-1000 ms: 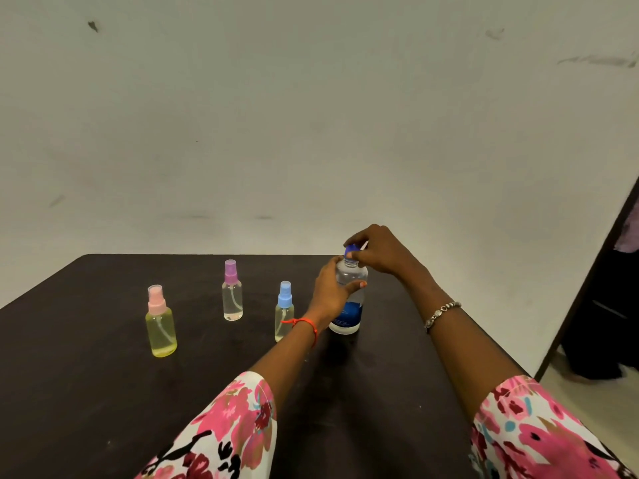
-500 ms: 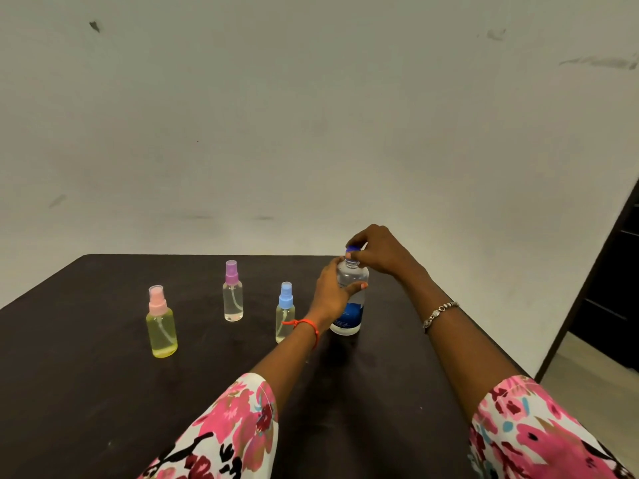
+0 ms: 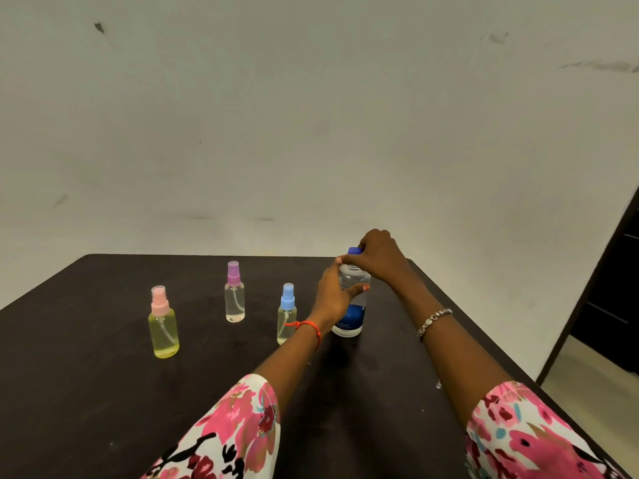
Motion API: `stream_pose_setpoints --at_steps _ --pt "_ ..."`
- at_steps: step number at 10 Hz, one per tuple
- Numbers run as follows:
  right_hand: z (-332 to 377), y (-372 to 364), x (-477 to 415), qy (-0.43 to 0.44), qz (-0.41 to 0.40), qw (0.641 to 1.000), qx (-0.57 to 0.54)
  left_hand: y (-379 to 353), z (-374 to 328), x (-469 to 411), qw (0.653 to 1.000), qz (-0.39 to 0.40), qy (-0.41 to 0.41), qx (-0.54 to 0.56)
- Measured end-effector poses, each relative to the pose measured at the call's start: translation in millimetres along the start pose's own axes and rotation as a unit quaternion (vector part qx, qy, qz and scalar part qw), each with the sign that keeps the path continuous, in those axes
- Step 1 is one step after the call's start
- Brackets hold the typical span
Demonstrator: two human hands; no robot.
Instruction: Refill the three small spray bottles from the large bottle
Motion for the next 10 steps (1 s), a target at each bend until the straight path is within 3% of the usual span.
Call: stream_pose_setpoints --at_steps 2,6,8,9,10 --pt "-6 2 4 0.035 0.026 0.999 -0.023 0 -1 1 1.0 -0.003 -0.002 0.006" --pt "-1 -14 12 -0.028 -0.022 0.999 -0.015 -2 -4 1 0.998 -0.005 0.003 0.055" --pt "4 -8 33 -0.034 -0.001 0.997 -0.074 8 -11 11 0.997 0.056 0.058 -0.017" --pt "11 -7 52 -0.034 0.015 0.995 -0.093 17 -18 31 0.991 0.059 0.081 -0.085" --pt "18 -7 64 -0.038 -0.014 0.996 -0.077 25 -23 45 0.986 0.028 0.047 -0.156"
Point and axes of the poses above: each hand's wrist, its own x-axis away from the middle knuckle, its own y-axis out of the back of the hand, z = x × y, the point moved 2 cm from there along -x, towards the middle knuckle, and after that the axes turned 15 degrees about z, right-handed, at the moved point
